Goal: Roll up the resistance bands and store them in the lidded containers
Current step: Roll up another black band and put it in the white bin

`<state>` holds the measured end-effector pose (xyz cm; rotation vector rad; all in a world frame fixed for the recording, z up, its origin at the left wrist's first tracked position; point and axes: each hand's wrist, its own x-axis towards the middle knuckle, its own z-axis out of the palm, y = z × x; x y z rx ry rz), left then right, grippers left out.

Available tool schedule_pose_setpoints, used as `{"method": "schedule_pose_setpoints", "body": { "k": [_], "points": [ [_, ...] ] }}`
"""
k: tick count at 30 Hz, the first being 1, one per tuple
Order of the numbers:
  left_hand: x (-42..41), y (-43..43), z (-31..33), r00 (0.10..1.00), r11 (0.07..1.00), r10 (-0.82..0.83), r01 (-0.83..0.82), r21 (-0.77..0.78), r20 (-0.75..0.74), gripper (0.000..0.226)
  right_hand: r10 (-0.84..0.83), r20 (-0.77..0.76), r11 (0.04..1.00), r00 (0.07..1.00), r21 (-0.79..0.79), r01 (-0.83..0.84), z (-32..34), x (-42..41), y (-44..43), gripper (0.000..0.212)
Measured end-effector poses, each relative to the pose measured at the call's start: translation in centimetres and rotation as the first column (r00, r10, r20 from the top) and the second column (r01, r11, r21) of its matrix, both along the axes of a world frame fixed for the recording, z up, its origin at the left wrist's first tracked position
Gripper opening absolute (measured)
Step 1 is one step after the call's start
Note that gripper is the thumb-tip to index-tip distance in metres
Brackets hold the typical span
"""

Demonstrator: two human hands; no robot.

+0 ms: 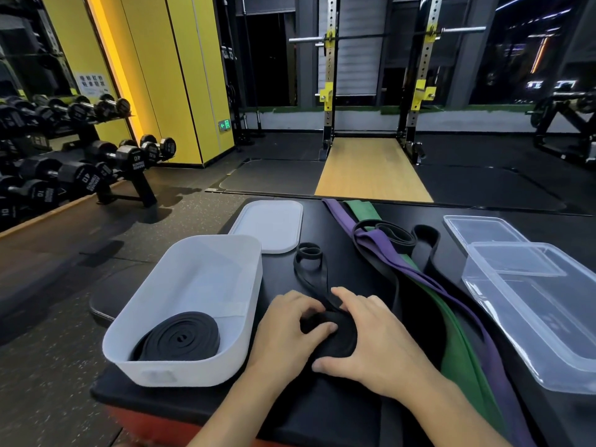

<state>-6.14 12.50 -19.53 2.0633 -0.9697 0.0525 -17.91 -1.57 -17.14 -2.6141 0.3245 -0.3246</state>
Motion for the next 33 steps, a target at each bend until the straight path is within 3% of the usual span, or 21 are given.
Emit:
{"method": "schedule_pose_setpoints", "body": {
  "k": [4, 9, 13, 18, 22, 28, 33],
  "points": [
    [-0.1, 0.1, -0.1, 0.998, 0.999, 0.040, -0.040, -0.005, -0.046, 0.028, -0.059, -0.022, 0.994, 0.998, -0.097, 0.056, 0.3, -0.2, 0.7, 0.098],
    [0.1, 0.2, -0.1, 0.996, 1.000, -0.003, 0.004, 0.007, -0.093, 0.031, -0.051, -0.054, 0.964, 0.997, -0.264, 0.035, 0.5, -0.4, 0.1, 0.113],
    [0.1, 0.3, -0.1, 0.996, 0.999, -0.034, 0.036, 0.021, -0.078, 0.030, 0.017, -0.058, 0.944, 0.998, -0.329, -0.035, 0.6, -0.9, -0.1, 0.106],
    [0.4, 0.5, -0.3, 0.993, 0.996, -0.092, 0.091, -0.019, -0.069, 0.030, 0.098, -0.110, 0.956, 0.989, -0.264, -0.124, -0.1, -1.1, -0.1, 0.097],
    [0.5, 0.4, -0.2, 0.988, 0.990, -0.134, 0.131, -0.050, -0.076, 0.027, 0.089, -0.069, 0.983, 0.994, -0.156, -0.099, -0.4, -0.9, -0.4, 0.104],
    [0.4, 0.3, -0.2, 0.972, 0.973, -0.230, 0.229, -0.016, -0.052, 0.020, 0.039, -0.032, 0.972, 0.999, -0.229, -0.045, 0.0, -0.4, 0.3, 0.103],
    [0.3, 0.1, -0.1, 0.999, 0.998, -0.039, 0.039, 0.050, -0.002, 0.041, 0.004, -0.052, 0.970, 0.999, -0.244, -0.016, 0.3, -0.5, 0.6, 0.106]
  ]
}}
